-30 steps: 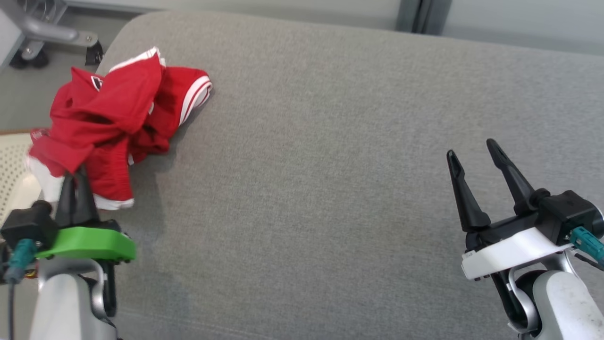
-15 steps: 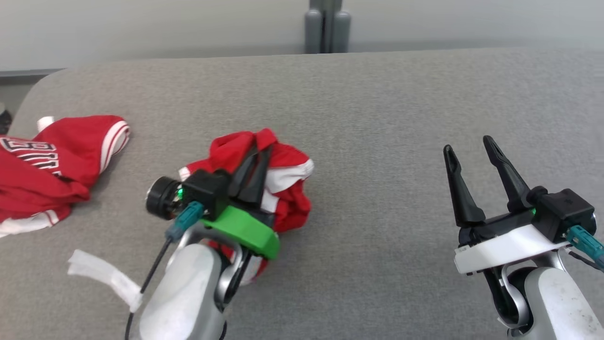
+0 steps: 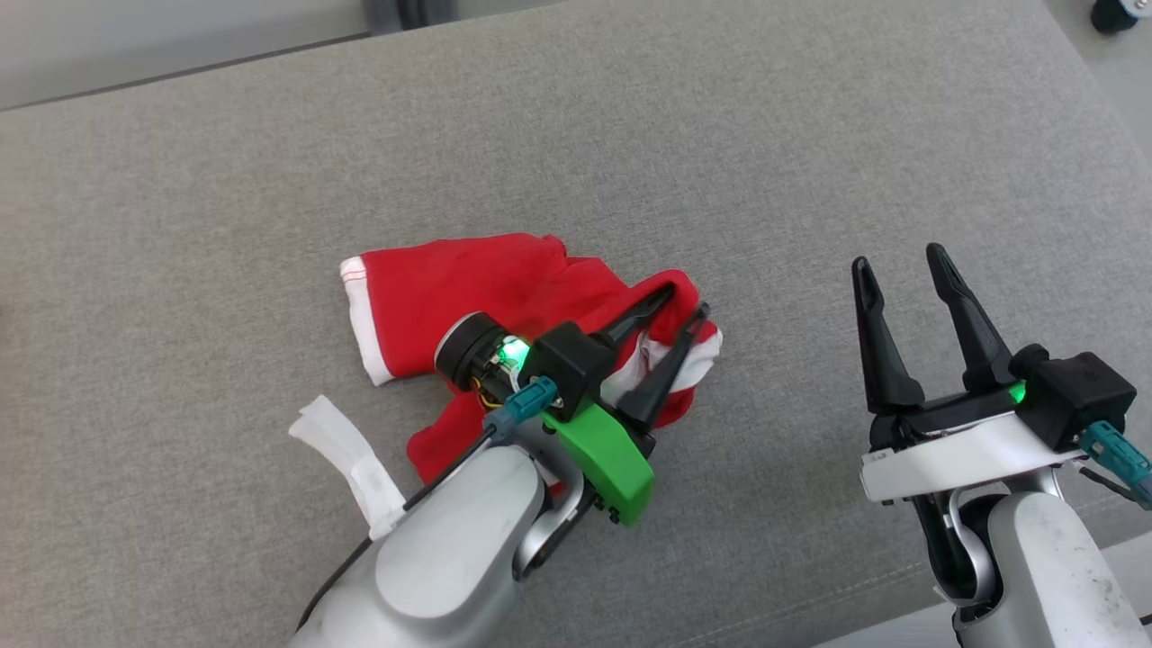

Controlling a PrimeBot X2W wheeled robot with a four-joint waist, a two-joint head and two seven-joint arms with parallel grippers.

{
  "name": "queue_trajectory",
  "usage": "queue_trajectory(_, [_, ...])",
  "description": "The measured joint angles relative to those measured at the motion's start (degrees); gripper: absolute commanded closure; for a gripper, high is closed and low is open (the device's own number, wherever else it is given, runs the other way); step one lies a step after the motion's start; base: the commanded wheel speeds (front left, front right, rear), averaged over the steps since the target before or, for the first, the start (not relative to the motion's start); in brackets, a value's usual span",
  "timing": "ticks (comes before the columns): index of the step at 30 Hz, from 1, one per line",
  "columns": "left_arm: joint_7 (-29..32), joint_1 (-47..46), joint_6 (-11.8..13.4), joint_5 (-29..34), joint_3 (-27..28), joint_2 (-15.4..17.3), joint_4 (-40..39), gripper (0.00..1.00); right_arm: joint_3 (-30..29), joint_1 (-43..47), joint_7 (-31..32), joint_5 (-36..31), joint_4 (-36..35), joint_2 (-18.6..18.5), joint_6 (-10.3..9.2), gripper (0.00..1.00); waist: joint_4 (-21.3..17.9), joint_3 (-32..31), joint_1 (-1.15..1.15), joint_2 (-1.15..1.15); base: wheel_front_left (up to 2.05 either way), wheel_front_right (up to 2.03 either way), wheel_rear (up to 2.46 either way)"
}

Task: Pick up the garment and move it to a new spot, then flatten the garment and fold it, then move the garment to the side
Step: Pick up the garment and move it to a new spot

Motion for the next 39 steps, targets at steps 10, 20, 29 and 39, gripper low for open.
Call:
queue_trajectory(10, [-3.49, 2.7, 6.65, 1.67, 1.75, 1.87, -5.11, 0.0, 0.05, 0.51, 0.31, -0.59, 0.62, -0.83, 0.0, 0.0, 1.12, 0.55, 0.0, 0.0, 0.0, 0.0, 0.0])
queue_trajectory(20, [-3.71, 15.0, 15.74, 1.26, 18.91, 8.46, -15.18, 0.0, -1.21, 3.75, 2.61, -1.1, -1.47, -0.97, 0.01, 0.0, 7.1, -4.56, 0.0, 0.0, 0.0, 0.0, 0.0])
queue_trajectory(29, [-3.71, 23.68, 16.17, 2.31, 30.09, 12.4, -18.13, 0.0, -2.1, 7.22, 4.66, -1.64, -3.09, -0.97, 0.01, 0.0, 11.57, -8.94, 0.0, 0.0, 0.0, 0.0, 0.0])
queue_trajectory(39, [-3.79, 28.88, 12.96, 3.1, 30.37, 13.26, -17.02, 0.0, -2.81, 11.36, 6.97, -2.0, -3.74, -0.43, 0.01, 0.0, 12.71, -13.21, 0.0, 0.0, 0.0, 0.0, 0.0])
